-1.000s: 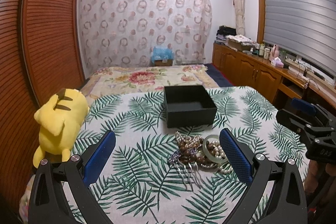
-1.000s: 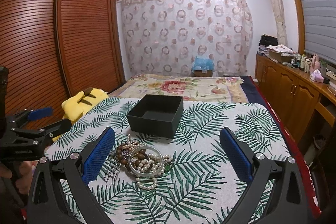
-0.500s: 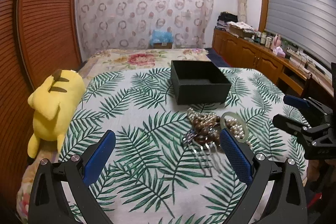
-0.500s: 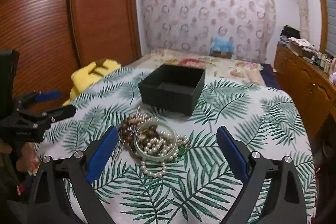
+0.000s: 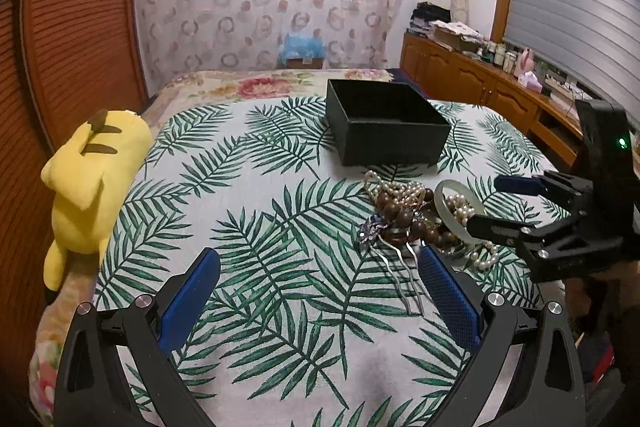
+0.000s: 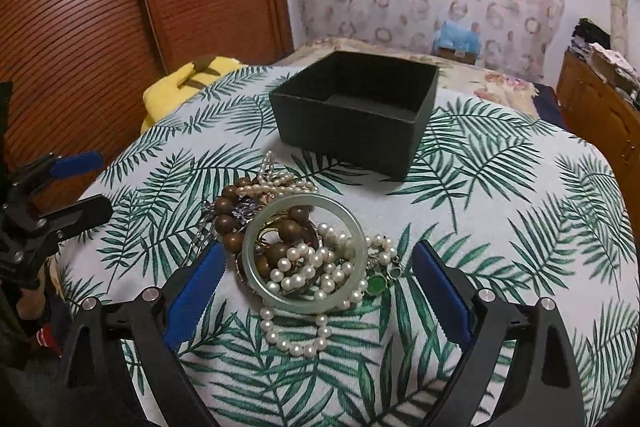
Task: Organize jewelry
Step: 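Grasp the jade bangle with the right tool while the left tool grasps a pearl necklace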
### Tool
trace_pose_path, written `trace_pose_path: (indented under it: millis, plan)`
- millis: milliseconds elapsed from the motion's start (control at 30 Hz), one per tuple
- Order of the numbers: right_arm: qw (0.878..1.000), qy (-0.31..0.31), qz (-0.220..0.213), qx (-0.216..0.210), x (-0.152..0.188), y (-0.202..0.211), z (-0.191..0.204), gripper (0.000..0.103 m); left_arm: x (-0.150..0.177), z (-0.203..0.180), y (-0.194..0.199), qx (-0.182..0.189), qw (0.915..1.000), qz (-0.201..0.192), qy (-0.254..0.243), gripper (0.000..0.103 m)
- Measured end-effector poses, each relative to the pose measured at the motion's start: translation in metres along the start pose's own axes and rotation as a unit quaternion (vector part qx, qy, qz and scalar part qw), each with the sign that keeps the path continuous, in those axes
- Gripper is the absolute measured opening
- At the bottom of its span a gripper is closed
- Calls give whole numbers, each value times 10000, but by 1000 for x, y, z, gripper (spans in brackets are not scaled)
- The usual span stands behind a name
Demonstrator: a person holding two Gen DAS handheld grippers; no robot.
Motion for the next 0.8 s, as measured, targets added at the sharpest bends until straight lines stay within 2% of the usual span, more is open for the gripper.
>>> trace_pose_path:
  millis: [167,400,633,800]
  plan:
    - [9997,-21,207,-153,-2,-15,-1,89,5,5,-10,34,9998,158,71,96]
    - [9987,97,379,-317,-1,-26,6,75,9,7,-17,114,9994,289,141,96]
    - [9994,135,136,-283,0,-8,2,75,-5,1,-38,135,9991,400,-93,96]
    - [9998,-11,-29,-220,4,12,-12,75,-22,-3,-56,322,9985,440,-80,95]
Point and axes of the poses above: each gripper's, at about its wrist camera, not at the fingertips, and y roughly against the way its jaws point, z to its left, x to its underside, the point moved 6 cm from there along -y, roughly the way its jaws point, and after that the axes turned 2 degrees about x, right-handed, at the moved point
